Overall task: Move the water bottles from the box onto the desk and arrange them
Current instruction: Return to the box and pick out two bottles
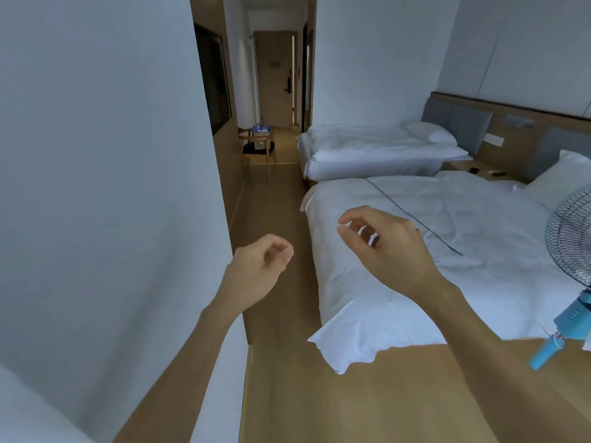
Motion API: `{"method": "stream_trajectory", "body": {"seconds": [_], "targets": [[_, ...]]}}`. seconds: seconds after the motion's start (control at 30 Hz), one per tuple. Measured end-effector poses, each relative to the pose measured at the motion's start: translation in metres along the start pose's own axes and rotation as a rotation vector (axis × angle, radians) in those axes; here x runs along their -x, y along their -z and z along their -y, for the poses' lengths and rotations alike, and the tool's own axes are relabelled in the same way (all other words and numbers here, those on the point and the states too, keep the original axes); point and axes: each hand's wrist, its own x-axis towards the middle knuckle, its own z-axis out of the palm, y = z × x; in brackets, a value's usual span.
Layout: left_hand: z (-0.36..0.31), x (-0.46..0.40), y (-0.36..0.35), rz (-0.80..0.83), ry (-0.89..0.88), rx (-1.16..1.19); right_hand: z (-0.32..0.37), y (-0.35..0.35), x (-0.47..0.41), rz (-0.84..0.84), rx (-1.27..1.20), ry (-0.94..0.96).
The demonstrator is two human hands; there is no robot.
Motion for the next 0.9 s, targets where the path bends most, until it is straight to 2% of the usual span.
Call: {"method": "stream_trajectory", "body": {"seconds": [0.2,0.43,0.6,0.9], "targets": [[0.031,-0.101,-0.019,-0.045,0.003,0.063,-0.074,-0.044,-0.072,-0.036,-0.008,-0.019],[0.087,-0.233,-0.051,-0.027,0.015,-0.024,-0.182,-0.109,-0.179,-0.07,-0.079,-0.039],[0.123,-0.334,-0.064,0.016,0.055,-0.105,-0.245,-0.148,-0.28,-0.028,-0.106,-0.005],[0.205,-0.476,-0.065,-0.03,0.146,-0.117,-0.32,-0.25,-0.438,0.065,-0.133,0.113]]}}
